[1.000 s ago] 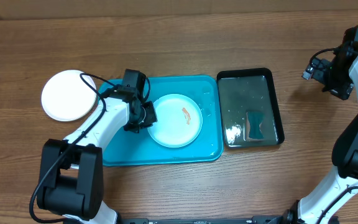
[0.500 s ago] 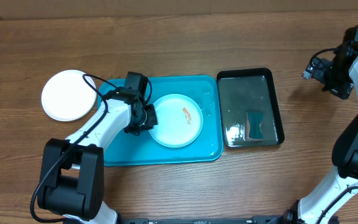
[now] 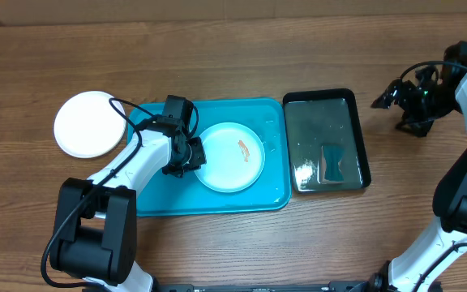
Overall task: Clean dirty plates on tray and stack at the side
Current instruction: 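Grasp the green sponge in the black tray with right gripper and dip it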
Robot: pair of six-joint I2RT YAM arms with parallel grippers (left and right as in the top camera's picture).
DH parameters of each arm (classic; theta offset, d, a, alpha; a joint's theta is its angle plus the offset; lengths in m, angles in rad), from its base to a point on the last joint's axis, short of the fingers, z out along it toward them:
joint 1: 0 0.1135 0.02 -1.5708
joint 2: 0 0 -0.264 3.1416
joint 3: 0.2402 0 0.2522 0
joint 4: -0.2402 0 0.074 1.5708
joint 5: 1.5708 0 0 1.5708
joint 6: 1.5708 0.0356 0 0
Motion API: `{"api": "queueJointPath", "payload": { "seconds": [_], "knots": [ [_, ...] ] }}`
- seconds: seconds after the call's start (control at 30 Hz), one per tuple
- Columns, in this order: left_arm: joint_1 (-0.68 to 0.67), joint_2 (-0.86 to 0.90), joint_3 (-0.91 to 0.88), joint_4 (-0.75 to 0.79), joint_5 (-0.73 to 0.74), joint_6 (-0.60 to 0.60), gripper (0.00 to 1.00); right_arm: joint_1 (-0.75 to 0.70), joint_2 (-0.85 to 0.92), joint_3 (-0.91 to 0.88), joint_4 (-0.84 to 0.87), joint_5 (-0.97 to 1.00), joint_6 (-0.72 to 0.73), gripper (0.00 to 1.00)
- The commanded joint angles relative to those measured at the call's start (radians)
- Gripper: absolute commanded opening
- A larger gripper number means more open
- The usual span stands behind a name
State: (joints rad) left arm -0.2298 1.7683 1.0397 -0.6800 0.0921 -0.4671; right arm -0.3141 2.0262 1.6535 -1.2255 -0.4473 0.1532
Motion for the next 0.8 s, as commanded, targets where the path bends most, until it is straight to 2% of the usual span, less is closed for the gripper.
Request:
{"api": "queueJointPath", "payload": {
  "seconds": [0.0, 0.23, 0.37, 0.6, 0.77],
  "knots": [
    [-0.006, 0.012, -0.005, 0.008, -0.013, 0.014, 0.19, 0.012, -0.022, 0.016, -0.056, -0.051, -0.09, 0.77],
    [-0.006, 0.012, -0.005, 0.021, 0.01, 0.015, 0.19, 0.103, -0.022, 0.016, -0.174, -0.017, -0.177, 0.76],
    [-0.006, 0.012, -0.005, 0.023, 0.01, 0.015, 0.2, 0.201, -0.021, 0.015, -0.212, 0.116, -0.182, 0.76],
    [-0.006, 0.012, -0.005, 0.023, 0.01, 0.015, 0.22, 0.379, -0.021, -0.026, -0.24, 0.4, -0.026, 0.76],
    [-0.006, 0.012, -0.005, 0.023, 0.01, 0.015, 0.24, 0.473, -0.021, -0.093, -0.209, 0.456, 0.008, 0.72]
  ]
}}
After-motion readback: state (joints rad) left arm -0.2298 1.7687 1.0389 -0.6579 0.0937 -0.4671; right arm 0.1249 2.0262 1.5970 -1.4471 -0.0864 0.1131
